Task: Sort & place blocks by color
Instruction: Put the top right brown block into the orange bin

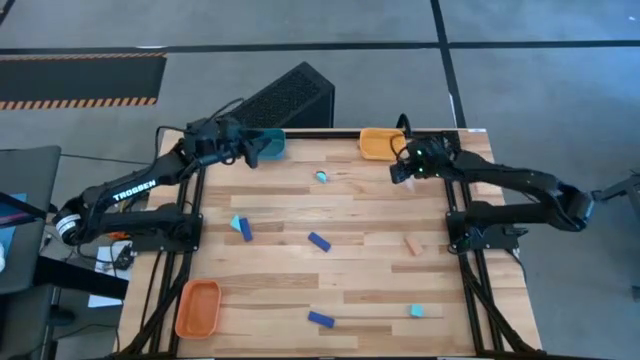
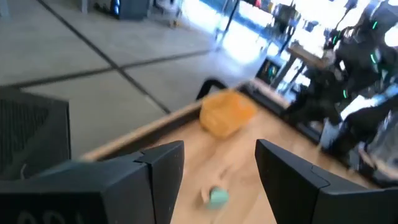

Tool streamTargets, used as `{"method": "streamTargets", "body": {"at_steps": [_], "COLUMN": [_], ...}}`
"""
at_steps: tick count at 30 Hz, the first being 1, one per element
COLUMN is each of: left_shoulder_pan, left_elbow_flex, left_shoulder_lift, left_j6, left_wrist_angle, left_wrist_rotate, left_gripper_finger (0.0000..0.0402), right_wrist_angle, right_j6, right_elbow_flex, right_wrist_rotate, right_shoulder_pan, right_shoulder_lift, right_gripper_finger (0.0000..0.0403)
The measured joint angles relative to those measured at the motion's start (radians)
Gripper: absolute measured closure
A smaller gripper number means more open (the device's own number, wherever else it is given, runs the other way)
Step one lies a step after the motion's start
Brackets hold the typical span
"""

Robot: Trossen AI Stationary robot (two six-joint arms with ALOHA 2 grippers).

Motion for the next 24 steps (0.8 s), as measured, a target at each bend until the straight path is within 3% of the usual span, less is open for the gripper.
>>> {"method": "streamTargets", "body": {"at_steps": [6, 16, 24], "left_shoulder_pan": [-0.108, -0.166, -0.191], "left_elbow_flex": [0.000, 0.000, 0.000], "left_shoulder_lift": [0.000, 0.000, 0.000], "left_j6": [-0.012, -0.020, -0.021], "left_wrist_angle": [-0.076, -0.072, -0.073], "left_wrist_rotate": [-0.175, -0.230, -0.265], "left_gripper_finger": [0.0213, 0.0213, 0.0213], "right_wrist_angle": [-0.155, -0.277, -0.245], "right_j6": [-0.213, -0.446, -0.477], "right_elbow_flex": [0.123, 0.149, 0.147], "right_wrist_rotate": [-0.018, -0.086, -0.074], "right_shoulder_pan": [-0.041, -0.037, -0.067], "right_shoulder_lift": [0.161, 0.313, 0.425], "right_gripper_finger": [0.0153, 0.0153, 0.0154]}}
